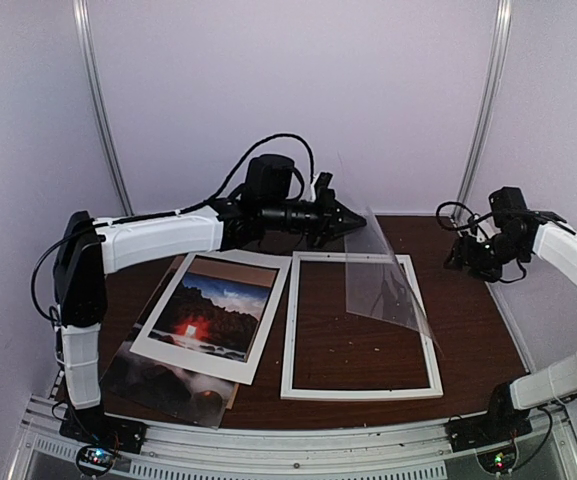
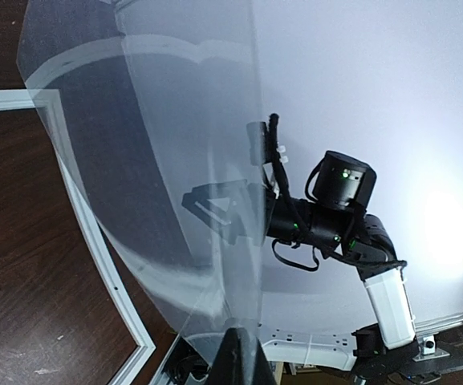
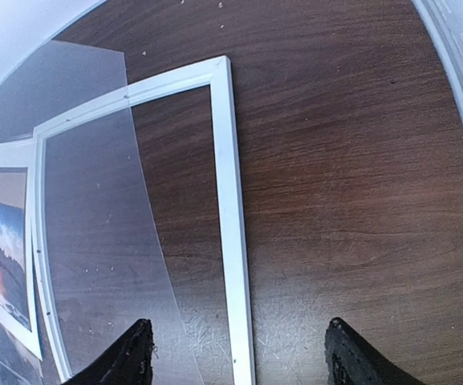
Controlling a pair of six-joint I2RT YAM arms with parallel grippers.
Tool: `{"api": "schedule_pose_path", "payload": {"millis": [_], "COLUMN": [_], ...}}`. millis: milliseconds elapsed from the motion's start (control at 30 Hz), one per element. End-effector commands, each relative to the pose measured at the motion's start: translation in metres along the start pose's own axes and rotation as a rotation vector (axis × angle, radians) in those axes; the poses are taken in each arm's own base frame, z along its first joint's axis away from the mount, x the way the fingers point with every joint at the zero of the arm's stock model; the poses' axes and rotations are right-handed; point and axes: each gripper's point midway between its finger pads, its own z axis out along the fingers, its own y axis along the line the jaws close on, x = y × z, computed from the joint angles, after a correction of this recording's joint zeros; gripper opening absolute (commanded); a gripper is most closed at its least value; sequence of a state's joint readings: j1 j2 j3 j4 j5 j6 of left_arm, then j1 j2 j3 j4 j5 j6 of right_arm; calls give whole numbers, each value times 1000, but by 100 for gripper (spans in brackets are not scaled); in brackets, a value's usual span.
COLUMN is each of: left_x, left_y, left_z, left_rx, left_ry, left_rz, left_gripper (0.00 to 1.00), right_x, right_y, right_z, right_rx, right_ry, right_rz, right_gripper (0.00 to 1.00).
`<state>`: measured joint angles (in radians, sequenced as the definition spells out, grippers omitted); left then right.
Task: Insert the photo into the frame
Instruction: Place the glass panel in the frame body.
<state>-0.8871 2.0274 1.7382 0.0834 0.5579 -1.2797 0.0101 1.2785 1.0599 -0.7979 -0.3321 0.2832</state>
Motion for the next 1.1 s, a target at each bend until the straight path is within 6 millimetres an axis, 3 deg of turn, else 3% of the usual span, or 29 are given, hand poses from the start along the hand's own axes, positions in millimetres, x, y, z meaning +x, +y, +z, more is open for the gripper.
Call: {"api": "schedule_pose_path", "payload": {"millis": [0,100,200,367,567,700,833,1067], "left_x": [4,12,16,30,51,64,69,67], "left_y": [-60,-65,-46,10,94,130,151,171], "left_z": [-2,1,2,8,10,8,2,-7], "left_rx": [122,137,112,14,-137,-201,-262,-333], "left_ry": [13,30,27,31,32,40,20,0], "left_rz": [107,113,70,14,-66,-110,-111,-79], "left_gripper": [0,0,0,0,0,0,0,0], "right_x": [-14,-19,-23,-22,-20,-17,-8,7], "right_y": [-13,-16,-17,-19,-17,-18,-18,-16], "right_z": [-23,-32,-40,-41,-34,-25,-7,22], "right_rx": [43,52,56,61,43,34,14,-18], "right_ry": [-67,-94,-116,-117,-95,-76,-29,23], "right_rz": [27,40,44,46,48,49,55,62], "right_gripper": [73,73,73,73,73,73,73,74]}}
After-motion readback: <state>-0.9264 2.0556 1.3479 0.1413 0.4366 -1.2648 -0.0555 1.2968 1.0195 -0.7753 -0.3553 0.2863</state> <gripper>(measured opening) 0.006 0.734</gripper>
